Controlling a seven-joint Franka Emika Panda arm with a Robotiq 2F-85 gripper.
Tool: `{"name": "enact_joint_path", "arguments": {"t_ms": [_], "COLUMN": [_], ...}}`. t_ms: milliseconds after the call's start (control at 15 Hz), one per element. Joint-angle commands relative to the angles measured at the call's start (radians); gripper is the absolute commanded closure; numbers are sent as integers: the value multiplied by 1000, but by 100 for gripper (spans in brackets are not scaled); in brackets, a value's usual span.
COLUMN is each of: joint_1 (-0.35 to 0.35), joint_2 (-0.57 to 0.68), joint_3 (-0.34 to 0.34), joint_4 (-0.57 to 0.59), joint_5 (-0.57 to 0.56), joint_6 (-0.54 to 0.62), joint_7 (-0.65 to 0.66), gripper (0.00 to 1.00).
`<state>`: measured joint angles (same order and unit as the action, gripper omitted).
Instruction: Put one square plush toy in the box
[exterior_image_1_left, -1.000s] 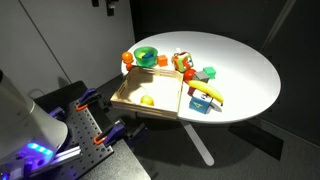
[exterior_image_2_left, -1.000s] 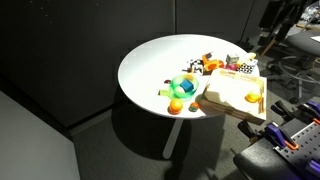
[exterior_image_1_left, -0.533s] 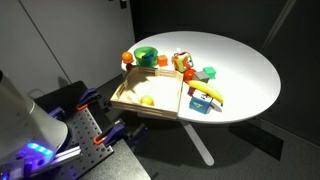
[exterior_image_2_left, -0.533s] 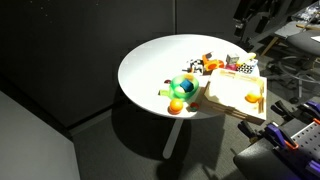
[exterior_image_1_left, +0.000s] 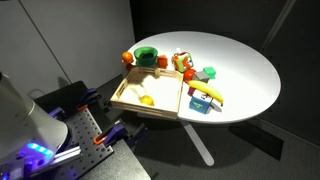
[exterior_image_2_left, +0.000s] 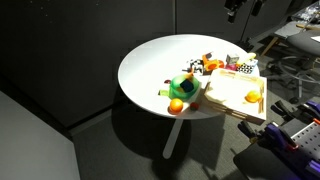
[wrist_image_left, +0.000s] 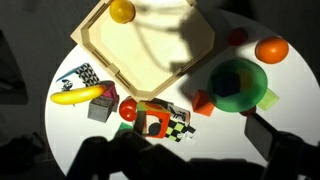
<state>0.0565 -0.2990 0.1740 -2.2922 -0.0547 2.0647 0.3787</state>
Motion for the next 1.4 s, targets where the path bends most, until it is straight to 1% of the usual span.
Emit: {"name": "enact_joint_path", "arguments": {"t_ms": [0,267,533,867,1333], "joint_1": [-25,-37,-34,-27,-20], "joint_2": [79,160,244,339,443], "joint_3": [3,-12,-40,-78,-122], "joint_4": [104,175,246,316,385], "joint_5": [-75,-123,-155,-191,-169], "joint_6": [-43,-44,-41,25,107], "joint_7": [44,58,68,84,1], "gripper": [0,0,0,0,0]}}
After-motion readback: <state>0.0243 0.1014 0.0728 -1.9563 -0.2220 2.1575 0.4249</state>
